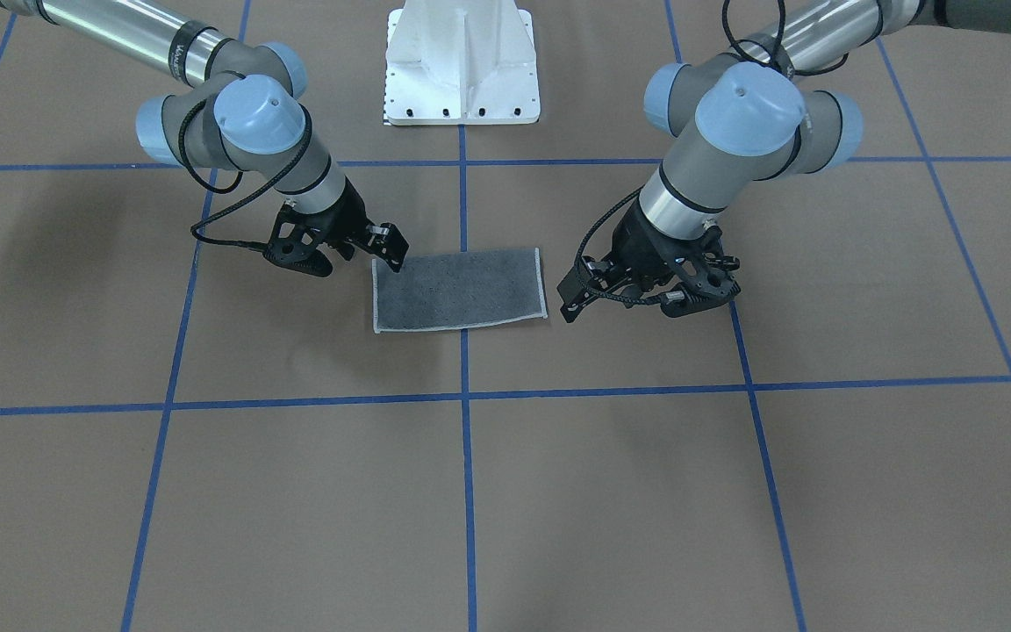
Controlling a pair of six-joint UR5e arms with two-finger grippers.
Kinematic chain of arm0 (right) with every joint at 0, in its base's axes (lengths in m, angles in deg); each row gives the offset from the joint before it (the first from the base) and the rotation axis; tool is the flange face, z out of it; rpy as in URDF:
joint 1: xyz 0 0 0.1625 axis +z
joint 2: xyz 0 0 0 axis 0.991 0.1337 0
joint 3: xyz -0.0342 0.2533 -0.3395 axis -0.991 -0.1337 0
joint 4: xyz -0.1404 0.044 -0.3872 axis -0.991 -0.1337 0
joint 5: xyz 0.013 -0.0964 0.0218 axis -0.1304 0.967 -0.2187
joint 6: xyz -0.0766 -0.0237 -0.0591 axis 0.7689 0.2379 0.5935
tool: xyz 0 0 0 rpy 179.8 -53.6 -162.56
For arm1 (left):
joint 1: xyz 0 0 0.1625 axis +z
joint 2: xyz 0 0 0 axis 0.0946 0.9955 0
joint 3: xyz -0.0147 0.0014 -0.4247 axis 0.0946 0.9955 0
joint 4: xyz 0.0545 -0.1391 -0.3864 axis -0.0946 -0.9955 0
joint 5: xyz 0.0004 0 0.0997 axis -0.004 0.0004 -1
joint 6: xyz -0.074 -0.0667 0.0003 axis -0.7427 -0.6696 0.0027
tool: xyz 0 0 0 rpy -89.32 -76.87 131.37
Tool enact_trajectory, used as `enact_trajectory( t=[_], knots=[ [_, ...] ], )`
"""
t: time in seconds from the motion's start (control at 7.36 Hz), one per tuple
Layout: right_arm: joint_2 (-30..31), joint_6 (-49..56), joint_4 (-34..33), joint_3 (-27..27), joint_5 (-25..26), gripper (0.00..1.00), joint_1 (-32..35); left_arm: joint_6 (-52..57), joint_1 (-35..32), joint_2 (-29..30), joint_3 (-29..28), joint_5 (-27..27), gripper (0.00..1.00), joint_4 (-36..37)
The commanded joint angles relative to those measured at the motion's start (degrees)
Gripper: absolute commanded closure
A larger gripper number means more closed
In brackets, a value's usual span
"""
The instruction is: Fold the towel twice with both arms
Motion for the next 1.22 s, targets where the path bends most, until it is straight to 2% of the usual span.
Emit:
enact_trajectory(
  t=[0.0, 0.14, 0.27, 0.41, 0.81, 1.09],
  knots=[
    [-0.3, -0.1, 0.0, -0.5, 0.6, 0.41, -0.1, 0.0, 0.0, 0.0, -0.4, 0.0, 0.0, -0.3],
    [-0.3, -0.1, 0.0, -0.5, 0.6, 0.52, 0.0, 0.0, 0.0, 0.0, -0.4, 0.0, 0.0, -0.4],
    [-0.3, -0.1, 0.1, -0.4, 0.6, 0.83, 0.0, 0.0, 0.0, 0.0, -0.4, 0.0, 0.0, -0.4],
    [-0.3, 0.0, 0.1, -0.2, 0.5, 1.0, 0.1, 0.0, 0.0, -0.1, -0.4, 0.0, 0.0, -0.4],
    [-0.3, 0.1, 0.3, 0.7, -0.2, 1.0, 0.6, 0.0, 0.0, -0.1, -0.4, 0.0, 0.0, -0.3],
    [0.3, 0.6, 0.4, 1.1, -4.6, 1.0, 3.9, 0.0, 0.0, -0.2, -0.5, 0.0, 0.0, -0.4]
  ],
)
